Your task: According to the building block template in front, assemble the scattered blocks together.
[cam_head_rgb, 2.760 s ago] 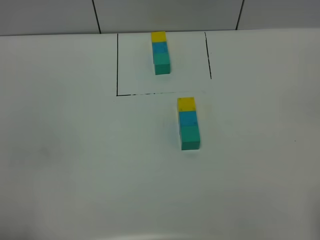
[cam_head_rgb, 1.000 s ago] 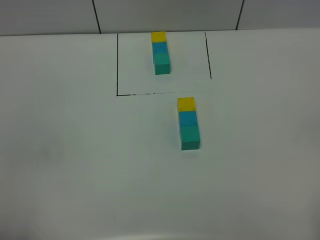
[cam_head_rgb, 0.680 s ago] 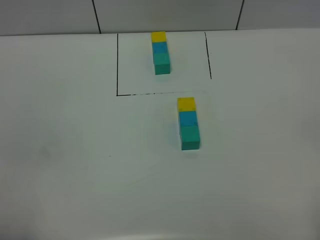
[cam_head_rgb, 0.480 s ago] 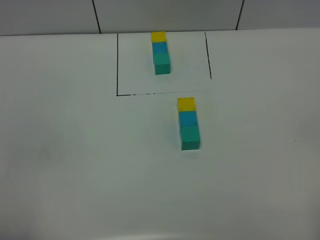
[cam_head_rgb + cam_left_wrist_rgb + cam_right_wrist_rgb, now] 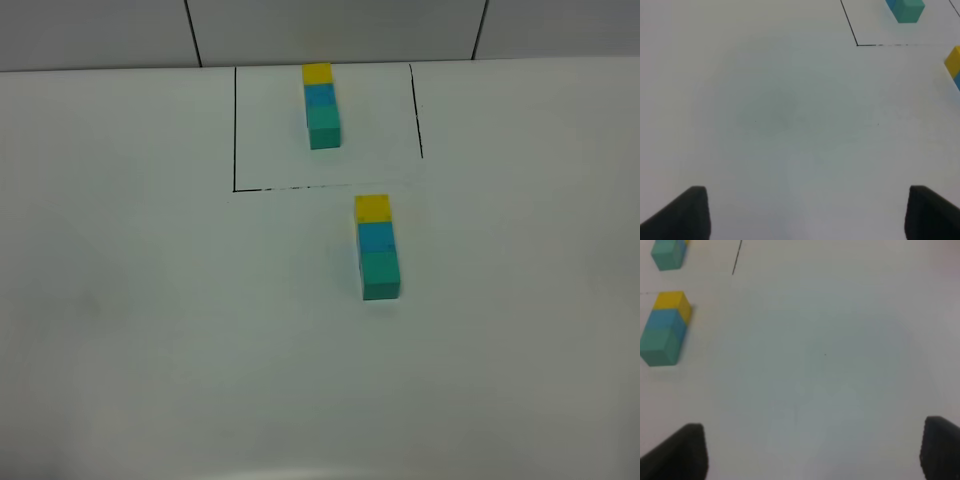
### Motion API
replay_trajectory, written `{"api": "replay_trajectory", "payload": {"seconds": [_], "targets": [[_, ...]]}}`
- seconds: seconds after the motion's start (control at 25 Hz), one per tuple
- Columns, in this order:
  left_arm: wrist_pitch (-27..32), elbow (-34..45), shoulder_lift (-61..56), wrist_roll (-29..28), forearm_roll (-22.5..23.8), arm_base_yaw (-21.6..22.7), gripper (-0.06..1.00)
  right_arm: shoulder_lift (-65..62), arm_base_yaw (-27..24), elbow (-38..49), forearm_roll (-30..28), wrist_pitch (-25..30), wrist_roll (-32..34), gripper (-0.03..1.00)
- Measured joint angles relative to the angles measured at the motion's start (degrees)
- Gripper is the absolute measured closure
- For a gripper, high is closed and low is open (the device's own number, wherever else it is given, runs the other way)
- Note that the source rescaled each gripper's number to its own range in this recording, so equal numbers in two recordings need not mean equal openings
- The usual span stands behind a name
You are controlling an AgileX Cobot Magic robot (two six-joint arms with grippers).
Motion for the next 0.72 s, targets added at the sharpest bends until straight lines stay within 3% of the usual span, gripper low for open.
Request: {"api": "replay_trajectory", "payload": {"seconds": [0.72], "targets": [[0.00,0.00,0.00,0.00,0.00,0.00,0.28,0.00,0.00,0.00,0.00,0.00,-1.06,0.19]]}}
